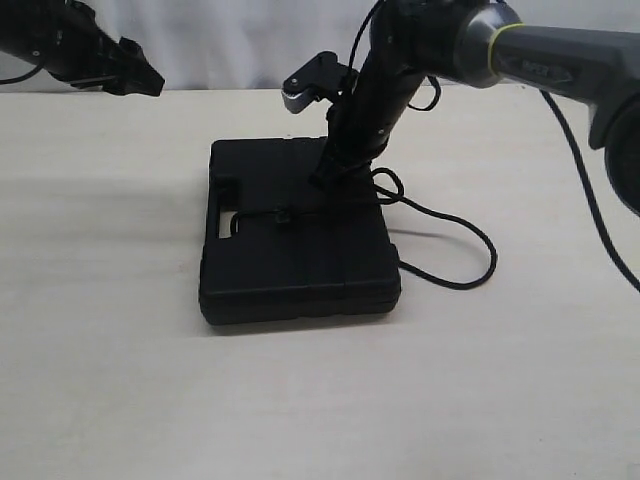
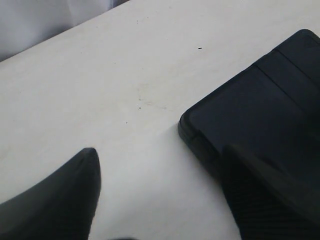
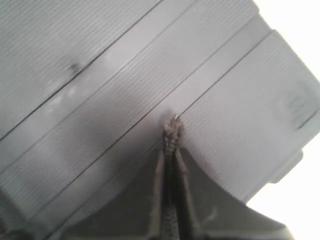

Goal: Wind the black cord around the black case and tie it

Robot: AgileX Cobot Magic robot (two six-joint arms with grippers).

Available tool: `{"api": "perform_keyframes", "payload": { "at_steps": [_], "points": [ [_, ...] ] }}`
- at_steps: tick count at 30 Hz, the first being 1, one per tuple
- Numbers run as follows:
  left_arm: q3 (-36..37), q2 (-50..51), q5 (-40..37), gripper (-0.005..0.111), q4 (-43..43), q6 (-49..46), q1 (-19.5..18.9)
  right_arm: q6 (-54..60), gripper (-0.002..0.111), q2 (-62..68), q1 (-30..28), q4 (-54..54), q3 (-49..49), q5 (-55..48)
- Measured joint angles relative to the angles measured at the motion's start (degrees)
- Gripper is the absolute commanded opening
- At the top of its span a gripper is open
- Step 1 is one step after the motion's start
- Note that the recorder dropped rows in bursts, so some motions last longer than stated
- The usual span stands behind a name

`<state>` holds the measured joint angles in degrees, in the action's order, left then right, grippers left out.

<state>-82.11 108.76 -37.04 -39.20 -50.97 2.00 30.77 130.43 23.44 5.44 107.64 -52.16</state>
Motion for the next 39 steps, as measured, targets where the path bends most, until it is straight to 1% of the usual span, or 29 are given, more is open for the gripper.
{"api": "perform_keyframes", "payload": {
  "at_steps": [6,13,19,27,35,39],
  "points": [
    [0.0,0.0,0.0,0.063,0.0,0.0,0.0,-0.2,0.004,-2.9,0.0,1.2,-0.3,3.8],
    [0.0,0.0,0.0,0.063,-0.2,0.0,0.0,-0.3,0.004,-6.9,0.0,2.7,-0.3,5.0],
    [0.0,0.0,0.0,0.063,-1.1,0.0,0.0,-0.3,0.004,-10.9,0.0,6.8,-0.3,6.1],
    [0.0,0.5,0.0,0.063,-1.7,-1.1,0.2,-3.6,0.004,-16.2,0.0,8.8,-0.3,12.2],
    [0.0,3.1,0.1,0.063,-4.5,-7.8,2.9,-6.2,0.004,-20.4,0.0,10.0,-0.3,15.5],
    [0.0,3.4,0.0,0.063,-4.9,-13.8,5.5,-6.3,0.004,-21.7,0.0,10.6,-0.3,15.7]
  ]
}}
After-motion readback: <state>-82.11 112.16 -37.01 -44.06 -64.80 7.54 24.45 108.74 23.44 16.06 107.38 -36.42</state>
